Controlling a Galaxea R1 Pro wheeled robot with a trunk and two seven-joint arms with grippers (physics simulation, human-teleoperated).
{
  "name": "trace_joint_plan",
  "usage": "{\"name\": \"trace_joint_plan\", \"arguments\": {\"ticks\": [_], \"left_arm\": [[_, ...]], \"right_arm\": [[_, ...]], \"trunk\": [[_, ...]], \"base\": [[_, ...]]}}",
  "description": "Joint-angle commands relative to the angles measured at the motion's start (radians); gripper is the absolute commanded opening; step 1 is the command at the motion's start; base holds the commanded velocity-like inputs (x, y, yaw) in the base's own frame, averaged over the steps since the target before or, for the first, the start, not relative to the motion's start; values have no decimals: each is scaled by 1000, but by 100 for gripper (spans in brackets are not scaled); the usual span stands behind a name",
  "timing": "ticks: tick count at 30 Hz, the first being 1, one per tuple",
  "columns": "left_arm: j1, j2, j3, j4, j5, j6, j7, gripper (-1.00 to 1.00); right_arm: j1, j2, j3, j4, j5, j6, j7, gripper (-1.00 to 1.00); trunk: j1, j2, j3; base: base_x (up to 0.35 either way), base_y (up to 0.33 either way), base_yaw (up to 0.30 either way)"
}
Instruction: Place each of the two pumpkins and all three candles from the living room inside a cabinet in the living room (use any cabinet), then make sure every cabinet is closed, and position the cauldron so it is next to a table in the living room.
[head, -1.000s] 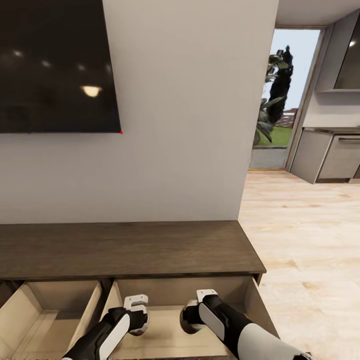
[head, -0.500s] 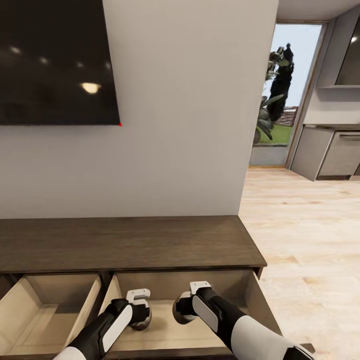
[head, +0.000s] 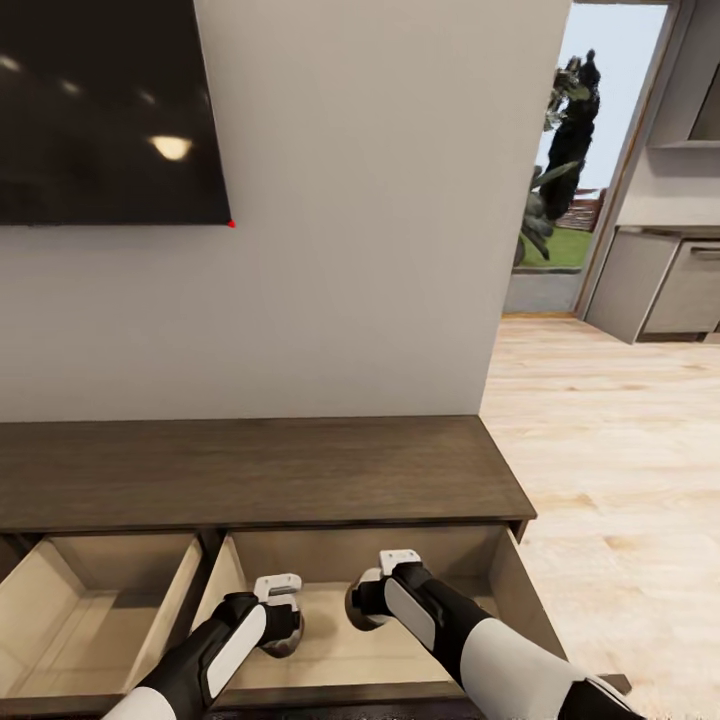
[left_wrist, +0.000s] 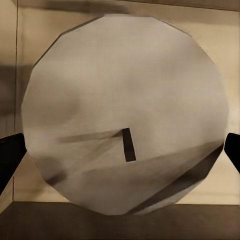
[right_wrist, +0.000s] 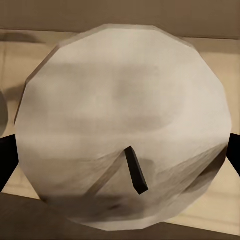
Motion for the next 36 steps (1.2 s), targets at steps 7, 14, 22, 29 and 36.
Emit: {"name": "trace_joint_plan", "arguments": {"ticks": [7, 14, 22, 29, 36], "left_arm": [[-1, 4, -6, -8, 5, 1, 11, -100], [-1, 9, -6, -13, 4, -3, 8, -100], [-1, 12, -6, -14, 4, -11, 8, -100], [-1, 12, -6, -15, 4, -12, 8, -100], [-1, 12, -5, -50, 1, -15, 8, -100]], "right_arm": [[-2, 0, 5, 5, -11, -22, -7, -100], [-2, 0, 5, 35, -7, -34, -10, -100], [-8, 0, 5, 99, -6, -81, -11, -100], [-8, 0, 5, 100, -7, -84, -11, -100], [-8, 0, 5, 99, -9, -84, -18, -100]], "trunk": [[3, -2, -28], [6, -4, -55], [10, -6, -86], [13, -7, -113], [15, -8, -129]], "base": [[0, 0, 0], [0, 0, 0], [0, 0, 0], [0, 0, 0], [0, 0, 0]]}}
